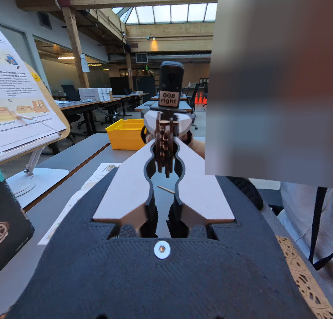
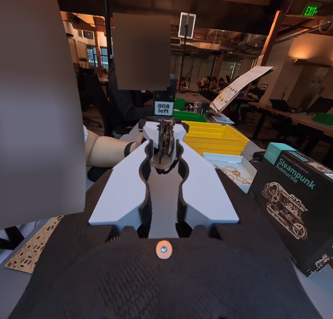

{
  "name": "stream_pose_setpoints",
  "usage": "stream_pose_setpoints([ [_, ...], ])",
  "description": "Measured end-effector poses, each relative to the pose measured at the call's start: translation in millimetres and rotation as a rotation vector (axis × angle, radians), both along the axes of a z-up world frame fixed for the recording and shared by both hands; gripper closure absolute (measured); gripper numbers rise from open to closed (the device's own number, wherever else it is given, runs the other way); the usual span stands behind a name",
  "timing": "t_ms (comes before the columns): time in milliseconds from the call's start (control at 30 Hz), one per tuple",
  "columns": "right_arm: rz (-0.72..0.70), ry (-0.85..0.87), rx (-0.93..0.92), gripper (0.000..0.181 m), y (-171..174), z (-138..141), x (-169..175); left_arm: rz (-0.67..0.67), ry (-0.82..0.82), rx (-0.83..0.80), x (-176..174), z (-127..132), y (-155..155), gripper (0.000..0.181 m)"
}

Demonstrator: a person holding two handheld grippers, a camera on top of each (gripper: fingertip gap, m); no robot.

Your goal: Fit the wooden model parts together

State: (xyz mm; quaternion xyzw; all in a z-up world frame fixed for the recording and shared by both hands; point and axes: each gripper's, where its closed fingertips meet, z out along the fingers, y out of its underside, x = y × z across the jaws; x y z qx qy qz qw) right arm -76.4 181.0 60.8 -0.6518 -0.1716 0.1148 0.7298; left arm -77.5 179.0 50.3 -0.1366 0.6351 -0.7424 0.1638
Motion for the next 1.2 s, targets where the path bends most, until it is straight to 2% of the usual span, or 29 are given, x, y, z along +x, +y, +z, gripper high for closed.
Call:
stream_pose_setpoints([
  [67,-0.026,0.015,0.001,0.155,-1.6,6.6,3.9,0.021,0.014,0.05,3.5,-6.3,-0.7,0.169],
  [200,-0.086,-0.031,-0.112,0.152,8.4,-8.2,4.6,0.043,0.046,0.112,7.5,-16.6,-7.3,0.168],
  [333,-0.005,0.039,-0.163,0.166,8.7,-15.2,-2.8,0.056,0.025,0.15,6.2,-19.6,-12.7,0.168],
  [400,0.019,-0.024,-0.151,0.17,4.7,-16.2,-7.2,0.047,0.009,0.179,3.3,-20.9,-15.6,0.169],
  [500,0.037,-0.09,-0.138,0.17,0.4,-15.7,-12.4,0.051,-0.039,0.216,-1.5,-20.8,-20.3,0.169],
  [567,0.056,-0.127,-0.099,0.163,-0.6,-14.8,-14.3,0.079,-0.084,0.244,-2.2,-19.4,-20.9,0.169],
  [667,0.047,-0.242,-0.078,0.152,-4.8,-17.7,-15.1,0.147,-0.172,0.342,-0.2,-24.2,-22.1,0.169],
  [733,-0.014,-0.367,-0.113,0.145,-6.6,-20.5,-13.3,0.202,-0.223,0.436,3.7,-32.8,-22.7,0.168],
  [867,-0.116,-0.659,-0.266,0.159,-10.0,-43.3,-9.4,0.259,-0.28,0.582,8.7,-47.0,-24.0,0.168],
  [967,-0.177,-0.784,-0.34,0.166,-8.9,-54.2,-4.9,0.297,-0.311,0.698,14.2,-60.5,-22.3,0.169],
  [1200,-0.198,-0.88,-0.456,0.168,-9.7,-75.2,1.0,0.334,-0.324,0.856,21.6,-81.3,-19.5,0.169],
])
